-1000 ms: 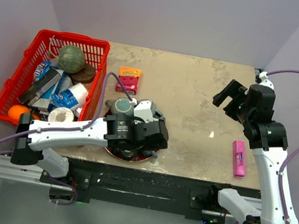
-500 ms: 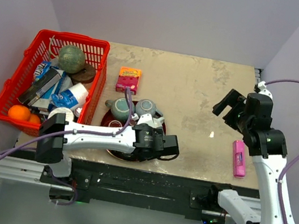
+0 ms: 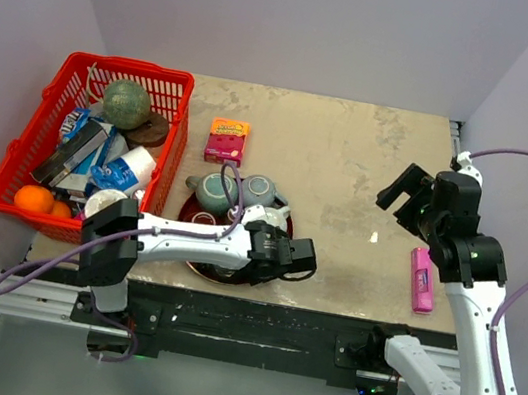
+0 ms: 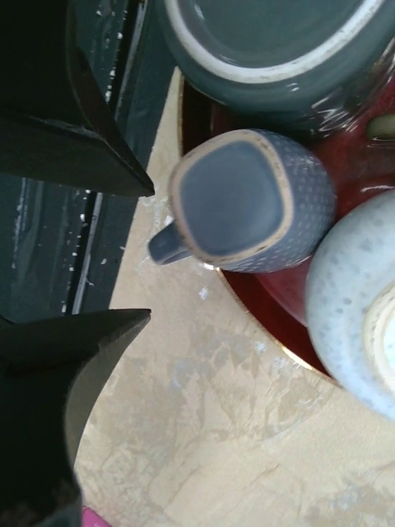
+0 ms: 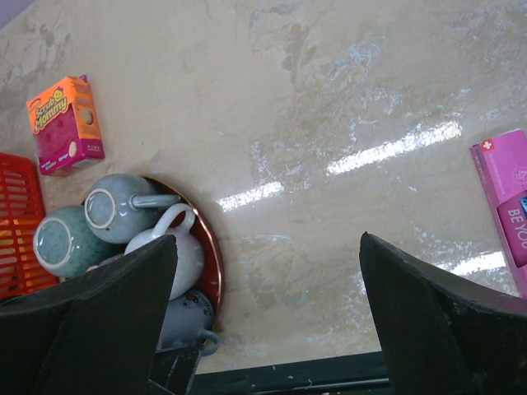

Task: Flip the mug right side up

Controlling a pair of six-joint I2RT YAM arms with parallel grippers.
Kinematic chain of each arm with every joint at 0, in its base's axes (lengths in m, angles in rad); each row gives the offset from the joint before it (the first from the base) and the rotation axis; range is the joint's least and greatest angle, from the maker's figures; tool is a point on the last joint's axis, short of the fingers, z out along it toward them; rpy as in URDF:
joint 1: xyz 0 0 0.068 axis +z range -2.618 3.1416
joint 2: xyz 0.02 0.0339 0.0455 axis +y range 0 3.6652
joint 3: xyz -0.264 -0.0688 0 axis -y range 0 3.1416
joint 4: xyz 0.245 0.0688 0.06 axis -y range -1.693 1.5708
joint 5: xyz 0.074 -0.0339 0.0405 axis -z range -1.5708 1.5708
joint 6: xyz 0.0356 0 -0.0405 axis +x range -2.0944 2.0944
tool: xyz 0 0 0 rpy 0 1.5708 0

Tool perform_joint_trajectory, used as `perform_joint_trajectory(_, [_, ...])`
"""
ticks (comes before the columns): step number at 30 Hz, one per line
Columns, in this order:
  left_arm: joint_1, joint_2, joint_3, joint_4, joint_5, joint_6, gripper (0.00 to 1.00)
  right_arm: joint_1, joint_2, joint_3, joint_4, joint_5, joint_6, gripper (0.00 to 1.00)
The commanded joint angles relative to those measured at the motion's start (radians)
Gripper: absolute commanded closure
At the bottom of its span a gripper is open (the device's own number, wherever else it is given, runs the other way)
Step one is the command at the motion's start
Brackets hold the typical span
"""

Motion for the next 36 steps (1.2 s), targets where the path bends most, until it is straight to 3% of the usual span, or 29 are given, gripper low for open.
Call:
perform_joint_trajectory(1, [0.045,-0.007,-0.047,0.070,-0.007,-0.013,0.42,0.005,-0.010,-0.016,0.023,0.013,0.020,0.05])
perform_joint_trajectory(8, [0.093,-0.021,-0.096,0.128,0.021,0.033,0.50,0.005,-0.001,0.002,0.000,0.037,0.013,0.06])
perform_joint_trajectory(21, [0.107,-0.035,-0.102,0.099,0.053,0.025,1.00,0.007,0.004,0.005,0.013,0.045,0.015,0.06])
perform_joint_trajectory(28, [0.099,-0.072,-0.096,0.050,0.094,0.010,1.00,0.010,-0.002,-0.001,0.017,0.043,0.016,0.07])
perform_joint_trajectory(36, [0.075,-0.126,-0.076,0.029,0.039,0.001,1.00,0.007,-0.005,0.001,0.017,0.046,0.023,0.07])
